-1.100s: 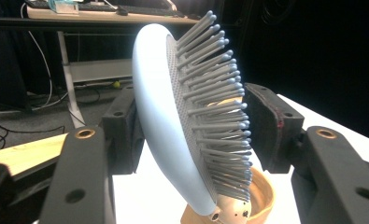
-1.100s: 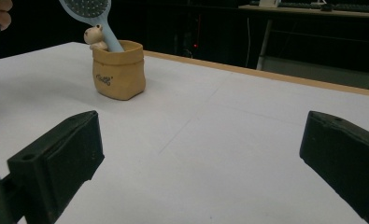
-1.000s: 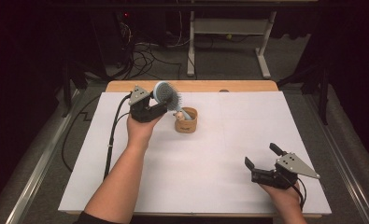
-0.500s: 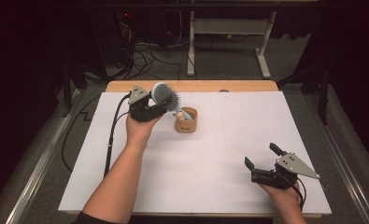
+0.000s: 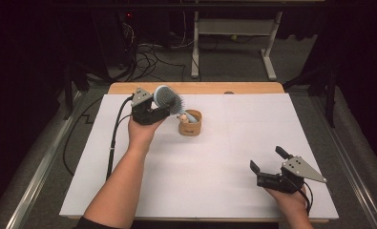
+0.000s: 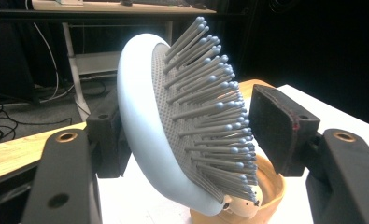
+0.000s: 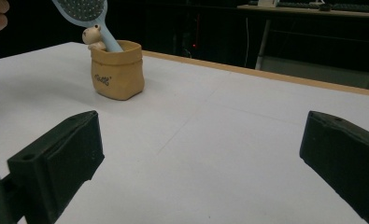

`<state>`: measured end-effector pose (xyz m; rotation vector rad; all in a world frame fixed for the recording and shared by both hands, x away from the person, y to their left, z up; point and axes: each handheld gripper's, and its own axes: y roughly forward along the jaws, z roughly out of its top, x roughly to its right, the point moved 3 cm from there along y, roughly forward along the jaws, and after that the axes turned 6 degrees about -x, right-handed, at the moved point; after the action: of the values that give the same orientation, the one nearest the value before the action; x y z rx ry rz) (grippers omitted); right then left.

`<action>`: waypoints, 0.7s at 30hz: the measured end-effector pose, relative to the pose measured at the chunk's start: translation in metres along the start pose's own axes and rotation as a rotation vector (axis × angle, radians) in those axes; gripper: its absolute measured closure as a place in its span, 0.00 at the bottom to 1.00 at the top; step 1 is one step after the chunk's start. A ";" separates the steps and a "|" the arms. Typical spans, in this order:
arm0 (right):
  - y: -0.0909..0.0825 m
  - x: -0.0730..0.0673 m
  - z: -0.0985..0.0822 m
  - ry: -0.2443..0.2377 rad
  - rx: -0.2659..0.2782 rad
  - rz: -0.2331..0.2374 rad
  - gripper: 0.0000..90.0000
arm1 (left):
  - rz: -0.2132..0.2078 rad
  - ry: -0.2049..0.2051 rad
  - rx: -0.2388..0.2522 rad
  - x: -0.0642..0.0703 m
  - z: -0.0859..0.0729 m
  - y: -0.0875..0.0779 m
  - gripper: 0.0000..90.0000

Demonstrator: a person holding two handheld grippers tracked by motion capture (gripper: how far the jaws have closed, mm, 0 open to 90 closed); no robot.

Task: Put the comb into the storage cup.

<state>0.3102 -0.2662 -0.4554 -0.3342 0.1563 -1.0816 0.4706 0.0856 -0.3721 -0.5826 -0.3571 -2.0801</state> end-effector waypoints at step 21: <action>-0.001 0.001 0.000 0.003 0.000 -0.003 0.00 | 0.003 -0.008 -0.022 -0.005 -0.001 0.001 0.27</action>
<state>0.3100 -0.2671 -0.4553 -0.3323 0.1588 -1.0848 0.4736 0.0883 -0.3753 -0.6043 -0.3385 -2.0814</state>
